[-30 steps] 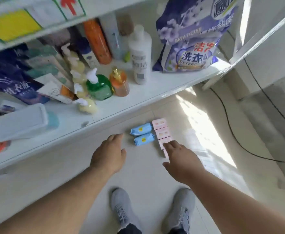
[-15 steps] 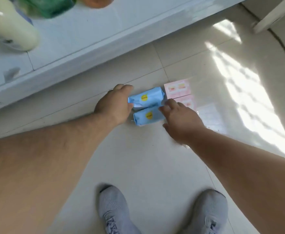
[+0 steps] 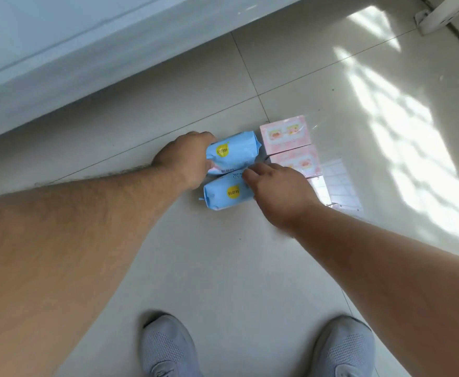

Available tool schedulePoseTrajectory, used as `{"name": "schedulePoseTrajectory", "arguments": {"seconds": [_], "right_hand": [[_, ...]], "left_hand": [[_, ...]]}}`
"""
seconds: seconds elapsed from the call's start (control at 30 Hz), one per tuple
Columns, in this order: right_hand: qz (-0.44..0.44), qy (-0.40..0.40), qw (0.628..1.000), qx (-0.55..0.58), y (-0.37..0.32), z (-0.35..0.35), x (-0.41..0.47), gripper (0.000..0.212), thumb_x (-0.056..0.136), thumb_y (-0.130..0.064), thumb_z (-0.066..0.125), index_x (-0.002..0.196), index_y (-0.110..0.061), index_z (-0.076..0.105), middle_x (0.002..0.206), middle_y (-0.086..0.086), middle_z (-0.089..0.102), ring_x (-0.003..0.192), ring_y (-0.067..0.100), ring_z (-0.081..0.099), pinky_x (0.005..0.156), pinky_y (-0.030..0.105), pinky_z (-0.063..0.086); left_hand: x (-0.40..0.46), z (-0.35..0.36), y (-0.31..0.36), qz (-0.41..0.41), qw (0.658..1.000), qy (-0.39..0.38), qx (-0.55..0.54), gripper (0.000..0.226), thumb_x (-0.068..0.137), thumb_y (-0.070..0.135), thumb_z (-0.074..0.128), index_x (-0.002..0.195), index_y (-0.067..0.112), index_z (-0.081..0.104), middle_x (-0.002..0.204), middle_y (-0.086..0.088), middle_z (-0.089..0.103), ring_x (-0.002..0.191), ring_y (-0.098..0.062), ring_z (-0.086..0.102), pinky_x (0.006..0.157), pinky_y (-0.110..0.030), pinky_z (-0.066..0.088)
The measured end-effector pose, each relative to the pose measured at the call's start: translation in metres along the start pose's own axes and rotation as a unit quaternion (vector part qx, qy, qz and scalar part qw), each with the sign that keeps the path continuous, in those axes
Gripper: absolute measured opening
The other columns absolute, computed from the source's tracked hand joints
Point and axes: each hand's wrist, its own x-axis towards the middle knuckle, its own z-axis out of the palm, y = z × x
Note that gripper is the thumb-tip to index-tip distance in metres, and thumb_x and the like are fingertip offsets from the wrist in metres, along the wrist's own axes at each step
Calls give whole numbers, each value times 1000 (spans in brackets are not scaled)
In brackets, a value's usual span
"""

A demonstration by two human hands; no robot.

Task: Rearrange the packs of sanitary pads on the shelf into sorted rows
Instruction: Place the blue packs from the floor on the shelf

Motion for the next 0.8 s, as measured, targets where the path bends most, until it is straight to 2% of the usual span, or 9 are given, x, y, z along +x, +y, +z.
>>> {"name": "schedulePoseTrajectory", "arguments": {"seconds": [0.17, 0.27, 0.4, 0.63, 0.8], "right_hand": [[14, -6, 1000, 15, -4, -6, 4, 48, 85, -1, 54, 130, -13, 44, 111, 7, 58, 100, 30, 57, 65, 33, 32], [5, -15, 999, 36, -4, -12, 0, 43, 87, -4, 57, 127, -13, 47, 110, 7, 58, 99, 30, 57, 65, 34, 33], [-4, -34, 998, 57, -2, -48, -19, 34, 88, -10, 60, 122, -14, 56, 109, 5, 58, 98, 29, 60, 72, 36, 47], [-26, -61, 990, 125, -14, -200, -98, 29, 90, -16, 57, 120, -18, 60, 108, 2, 59, 98, 29, 60, 77, 39, 51], [-46, -82, 985, 142, -29, -359, -173, 30, 92, -24, 60, 122, -22, 62, 115, -1, 60, 106, 25, 59, 87, 39, 49]], "left_hand": [[1, 1, 3, -8, 1000, 19, 0, 20, 88, 25, 65, 106, 20, 59, 103, -3, 60, 92, -30, 58, 75, -39, 51], [-9, -10, 4, -19, 999, 36, -12, 18, 87, 21, 64, 104, 18, 60, 103, -3, 61, 92, -30, 58, 78, -40, 51], [-41, -48, 10, -31, 998, 39, -28, 20, 85, 22, 67, 103, 17, 61, 102, -4, 62, 93, -30, 58, 80, -41, 51], [-155, -161, 56, -49, 995, 56, -73, 16, 88, 21, 62, 102, 21, 55, 93, 2, 62, 84, -26, 57, 67, -34, 46], [-267, -275, 100, -57, 988, 92, -115, 9, 89, 20, 64, 98, 20, 60, 92, 2, 64, 83, -24, 56, 69, -33, 45]]}}
